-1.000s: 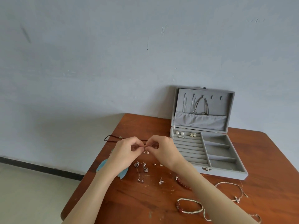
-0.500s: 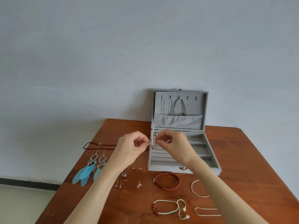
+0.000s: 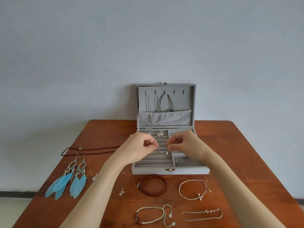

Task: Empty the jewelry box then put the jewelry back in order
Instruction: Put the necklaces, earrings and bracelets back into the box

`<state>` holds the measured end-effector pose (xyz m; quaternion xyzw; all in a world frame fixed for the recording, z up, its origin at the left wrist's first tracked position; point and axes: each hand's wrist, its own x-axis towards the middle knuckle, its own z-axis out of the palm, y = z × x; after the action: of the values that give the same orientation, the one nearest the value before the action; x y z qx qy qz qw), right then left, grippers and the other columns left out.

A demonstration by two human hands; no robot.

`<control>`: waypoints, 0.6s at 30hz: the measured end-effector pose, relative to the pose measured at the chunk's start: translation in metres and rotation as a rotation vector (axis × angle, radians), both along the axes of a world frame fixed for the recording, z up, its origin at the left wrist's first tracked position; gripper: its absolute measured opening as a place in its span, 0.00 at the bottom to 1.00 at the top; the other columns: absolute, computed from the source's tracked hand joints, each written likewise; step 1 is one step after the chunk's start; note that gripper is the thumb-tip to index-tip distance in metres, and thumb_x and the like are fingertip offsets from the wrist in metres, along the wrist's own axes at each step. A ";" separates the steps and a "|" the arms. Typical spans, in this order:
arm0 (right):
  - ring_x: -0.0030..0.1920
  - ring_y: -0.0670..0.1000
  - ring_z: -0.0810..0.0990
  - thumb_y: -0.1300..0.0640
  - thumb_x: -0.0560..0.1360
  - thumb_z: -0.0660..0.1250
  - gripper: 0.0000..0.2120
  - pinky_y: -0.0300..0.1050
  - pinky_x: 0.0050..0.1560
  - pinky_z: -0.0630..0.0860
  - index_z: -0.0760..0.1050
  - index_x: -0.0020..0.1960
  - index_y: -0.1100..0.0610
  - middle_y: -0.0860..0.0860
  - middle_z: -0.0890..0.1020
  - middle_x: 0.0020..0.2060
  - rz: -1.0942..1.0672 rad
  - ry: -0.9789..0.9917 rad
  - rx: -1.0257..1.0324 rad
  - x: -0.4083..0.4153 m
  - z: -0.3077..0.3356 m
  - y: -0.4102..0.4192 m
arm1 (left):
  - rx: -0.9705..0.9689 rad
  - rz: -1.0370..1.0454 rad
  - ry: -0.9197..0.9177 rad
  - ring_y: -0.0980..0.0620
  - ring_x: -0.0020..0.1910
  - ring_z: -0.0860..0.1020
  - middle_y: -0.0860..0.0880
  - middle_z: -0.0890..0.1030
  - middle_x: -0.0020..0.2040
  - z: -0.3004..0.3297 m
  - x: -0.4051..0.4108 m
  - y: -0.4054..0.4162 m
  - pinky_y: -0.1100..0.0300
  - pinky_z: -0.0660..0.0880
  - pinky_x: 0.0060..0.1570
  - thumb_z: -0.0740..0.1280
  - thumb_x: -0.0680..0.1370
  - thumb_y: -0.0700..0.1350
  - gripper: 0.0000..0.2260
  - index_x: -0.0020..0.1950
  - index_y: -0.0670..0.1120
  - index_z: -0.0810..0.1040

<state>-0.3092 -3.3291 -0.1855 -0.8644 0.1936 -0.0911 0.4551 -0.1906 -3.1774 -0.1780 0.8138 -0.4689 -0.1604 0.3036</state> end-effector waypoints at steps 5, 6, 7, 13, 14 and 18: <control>0.37 0.42 0.77 0.60 0.71 0.70 0.04 0.34 0.40 0.72 0.80 0.38 0.52 0.46 0.81 0.33 -0.028 0.086 -0.092 0.022 -0.002 -0.008 | 0.079 0.026 -0.019 0.59 0.44 0.75 0.54 0.79 0.46 0.001 0.012 -0.026 0.68 0.68 0.39 0.66 0.76 0.44 0.06 0.42 0.55 0.78; 0.35 0.41 0.75 0.60 0.71 0.69 0.05 0.33 0.37 0.70 0.80 0.38 0.52 0.45 0.79 0.32 -0.036 0.095 -0.106 0.026 -0.004 -0.009 | 0.076 0.035 -0.024 0.59 0.44 0.75 0.53 0.79 0.47 0.000 0.014 -0.032 0.69 0.67 0.38 0.66 0.76 0.43 0.06 0.44 0.53 0.79; 0.34 0.40 0.74 0.61 0.71 0.69 0.05 0.32 0.35 0.68 0.79 0.38 0.53 0.44 0.78 0.31 -0.043 0.102 -0.111 0.030 -0.006 -0.010 | 0.074 0.044 -0.030 0.59 0.44 0.75 0.52 0.80 0.49 -0.002 0.016 -0.037 0.68 0.67 0.39 0.66 0.76 0.42 0.05 0.46 0.51 0.81; 0.26 0.39 0.69 0.62 0.71 0.67 0.07 0.31 0.30 0.63 0.80 0.36 0.55 0.40 0.72 0.19 -0.131 0.079 -0.078 0.045 -0.015 -0.017 | 0.057 0.125 -0.076 0.54 0.46 0.77 0.47 0.82 0.50 -0.017 0.023 -0.056 0.67 0.69 0.40 0.66 0.76 0.40 0.07 0.49 0.48 0.82; 0.25 0.39 0.68 0.62 0.71 0.67 0.09 0.31 0.29 0.62 0.79 0.34 0.54 0.40 0.72 0.18 -0.136 0.087 -0.074 0.047 -0.014 -0.018 | 0.050 0.127 -0.088 0.55 0.45 0.76 0.48 0.82 0.49 -0.020 0.024 -0.057 0.67 0.69 0.38 0.66 0.76 0.40 0.07 0.49 0.49 0.82; 0.30 0.41 0.69 0.62 0.72 0.67 0.09 0.35 0.31 0.64 0.78 0.33 0.54 0.46 0.75 0.27 -0.119 0.124 -0.053 0.053 -0.014 -0.020 | 0.042 0.124 -0.138 0.50 0.52 0.75 0.49 0.82 0.48 -0.025 0.024 -0.061 0.53 0.75 0.51 0.64 0.76 0.39 0.09 0.47 0.49 0.83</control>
<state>-0.2559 -3.3494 -0.1995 -0.8669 0.2701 -0.0693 0.4131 -0.1668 -3.2381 -0.2031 0.8565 -0.4341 -0.0947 0.2628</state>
